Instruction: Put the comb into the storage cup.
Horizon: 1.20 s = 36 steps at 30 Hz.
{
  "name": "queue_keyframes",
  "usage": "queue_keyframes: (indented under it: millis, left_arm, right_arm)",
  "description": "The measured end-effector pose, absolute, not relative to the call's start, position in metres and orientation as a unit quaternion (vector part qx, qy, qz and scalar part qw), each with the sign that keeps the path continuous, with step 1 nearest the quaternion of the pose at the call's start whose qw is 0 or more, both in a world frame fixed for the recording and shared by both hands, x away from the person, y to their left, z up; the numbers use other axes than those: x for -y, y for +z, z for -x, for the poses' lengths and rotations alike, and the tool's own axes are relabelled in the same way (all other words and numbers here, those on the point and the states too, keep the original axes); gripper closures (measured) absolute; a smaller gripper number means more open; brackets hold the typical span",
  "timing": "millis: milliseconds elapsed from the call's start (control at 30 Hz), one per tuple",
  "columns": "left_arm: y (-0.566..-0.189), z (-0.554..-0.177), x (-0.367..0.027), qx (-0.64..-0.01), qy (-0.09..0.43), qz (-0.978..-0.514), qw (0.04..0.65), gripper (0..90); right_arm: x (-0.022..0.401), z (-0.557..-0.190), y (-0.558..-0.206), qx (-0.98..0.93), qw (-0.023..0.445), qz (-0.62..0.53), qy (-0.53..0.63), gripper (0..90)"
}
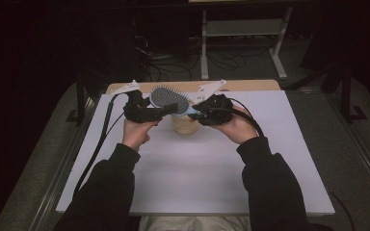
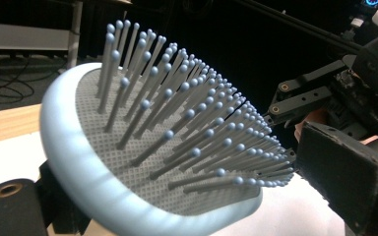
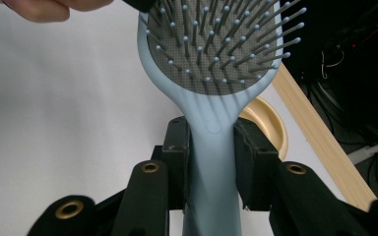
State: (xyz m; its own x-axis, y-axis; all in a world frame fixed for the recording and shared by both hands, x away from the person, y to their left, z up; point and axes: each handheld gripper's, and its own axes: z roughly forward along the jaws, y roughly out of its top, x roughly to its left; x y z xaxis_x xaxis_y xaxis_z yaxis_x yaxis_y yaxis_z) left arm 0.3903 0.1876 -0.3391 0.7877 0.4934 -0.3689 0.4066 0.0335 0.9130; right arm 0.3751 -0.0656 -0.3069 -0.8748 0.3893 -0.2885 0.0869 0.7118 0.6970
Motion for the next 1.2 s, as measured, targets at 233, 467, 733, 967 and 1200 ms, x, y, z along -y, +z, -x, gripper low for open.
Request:
queue_keyframes:
  millis: [233, 467, 733, 967, 1200]
  left_arm:
    - [-0.339, -0.393, -0.189, -0.337, 0.025, -0.676, 0.655, 18.4]
    - [-0.340, -0.399, -0.191, -0.340, -0.024, -0.637, 0.691, 36.4]
    - [-0.339, -0.402, -0.191, -0.346, -0.051, -0.622, 0.701, 50.8]
    - [-0.329, -0.399, -0.188, -0.329, -0.022, -0.648, 0.686, 53.8]
    - [-0.327, -0.400, -0.189, -0.321, -0.024, -0.646, 0.693, 53.9]
  right_arm:
    - [0.066, -0.374, -0.308, -0.896, 0.221, -0.137, 0.359, 67.8]
    - [0.067, -0.375, -0.308, -0.894, 0.225, -0.141, 0.361, 67.8]
    - [0.066, -0.377, -0.312, -0.897, 0.225, -0.141, 0.352, 68.0]
    - [0.067, -0.377, -0.312, -0.893, 0.214, -0.148, 0.367, 60.9]
    - [0.074, -0.384, -0.314, -0.889, 0.183, -0.188, 0.375, 33.3]
